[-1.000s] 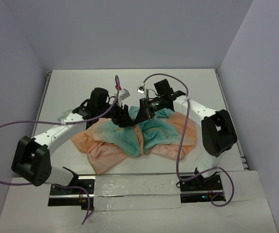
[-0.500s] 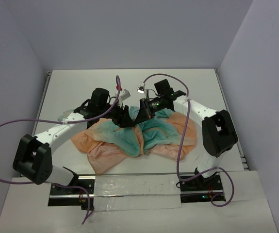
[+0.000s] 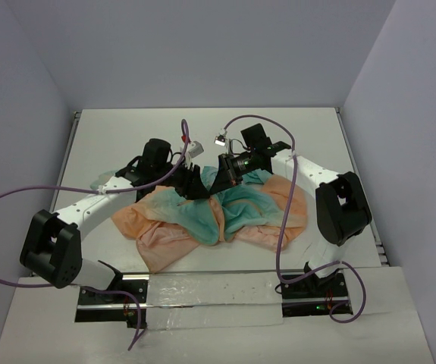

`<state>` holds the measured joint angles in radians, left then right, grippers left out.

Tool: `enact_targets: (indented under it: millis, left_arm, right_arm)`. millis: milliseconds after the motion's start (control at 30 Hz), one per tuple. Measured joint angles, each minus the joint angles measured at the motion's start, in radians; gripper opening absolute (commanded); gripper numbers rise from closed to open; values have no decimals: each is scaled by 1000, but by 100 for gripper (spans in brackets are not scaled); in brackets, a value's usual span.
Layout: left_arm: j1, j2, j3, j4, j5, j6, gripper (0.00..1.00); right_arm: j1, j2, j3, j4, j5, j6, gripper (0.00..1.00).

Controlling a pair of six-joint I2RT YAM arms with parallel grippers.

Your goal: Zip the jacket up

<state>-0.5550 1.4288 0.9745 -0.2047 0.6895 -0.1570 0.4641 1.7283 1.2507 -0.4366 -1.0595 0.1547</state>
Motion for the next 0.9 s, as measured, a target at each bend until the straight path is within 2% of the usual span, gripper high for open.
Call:
enact_targets:
  millis: [667,900]
  left_arm:
    - [-20,-32,0,-19,-53,8,36]
    - [-31,-57,0,-21,-73,7,35]
  right_arm:
    - [0,0,0,0,-4,1,0]
    - [0,0,0,0,-4,1,0]
